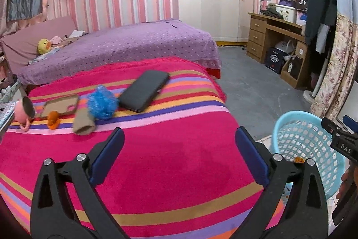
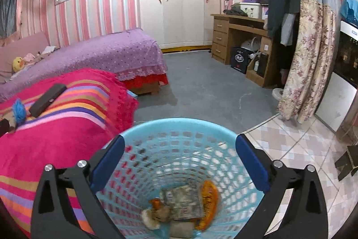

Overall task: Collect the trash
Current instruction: 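Move both open tools back over the bedspread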

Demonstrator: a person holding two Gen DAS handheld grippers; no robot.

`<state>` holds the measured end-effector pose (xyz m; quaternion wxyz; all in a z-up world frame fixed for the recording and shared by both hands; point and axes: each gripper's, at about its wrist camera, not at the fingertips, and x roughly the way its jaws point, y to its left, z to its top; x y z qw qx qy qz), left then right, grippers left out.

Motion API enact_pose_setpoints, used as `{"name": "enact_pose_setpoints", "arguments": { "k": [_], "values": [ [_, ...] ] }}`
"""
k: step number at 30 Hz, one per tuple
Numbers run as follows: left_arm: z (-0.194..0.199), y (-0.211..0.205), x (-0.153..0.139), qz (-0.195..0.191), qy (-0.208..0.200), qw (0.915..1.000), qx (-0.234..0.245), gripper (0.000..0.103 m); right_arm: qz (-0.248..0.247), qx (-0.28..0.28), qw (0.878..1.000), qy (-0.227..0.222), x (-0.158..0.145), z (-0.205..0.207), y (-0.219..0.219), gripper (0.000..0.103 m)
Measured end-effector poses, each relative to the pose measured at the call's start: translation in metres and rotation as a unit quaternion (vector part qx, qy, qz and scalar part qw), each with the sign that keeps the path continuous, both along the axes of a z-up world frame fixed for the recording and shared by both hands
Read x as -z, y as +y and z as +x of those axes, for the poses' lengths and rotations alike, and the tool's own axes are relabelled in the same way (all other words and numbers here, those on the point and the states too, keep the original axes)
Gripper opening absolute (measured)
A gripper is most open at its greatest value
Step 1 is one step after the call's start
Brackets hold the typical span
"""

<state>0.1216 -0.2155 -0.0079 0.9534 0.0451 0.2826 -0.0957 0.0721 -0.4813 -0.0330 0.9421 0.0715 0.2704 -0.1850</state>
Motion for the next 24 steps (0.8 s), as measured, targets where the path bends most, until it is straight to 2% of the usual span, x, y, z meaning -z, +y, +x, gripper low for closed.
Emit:
{"name": "enact_pose_setpoints", "arguments": {
  "k": [6,14,24],
  "values": [
    [0.001,0.041,-0.009,0.011,-0.011,0.9996,-0.023,0.097,0.003,-0.020,1.000,-0.004,-0.005,0.018,0.032,0.097],
    [0.011,0.098,-0.004,0.023,-0.017,0.9976,-0.064,0.097,-0.011,-0.060,0.998,0.000,-0.008,0.045,0.084,0.097],
    [0.031,0.157,0.006,0.006,0.005,0.9947,-0.102,0.097,-0.042,-0.108,0.993,0.006,-0.005,0.067,0.147,0.097]
  ]
}}
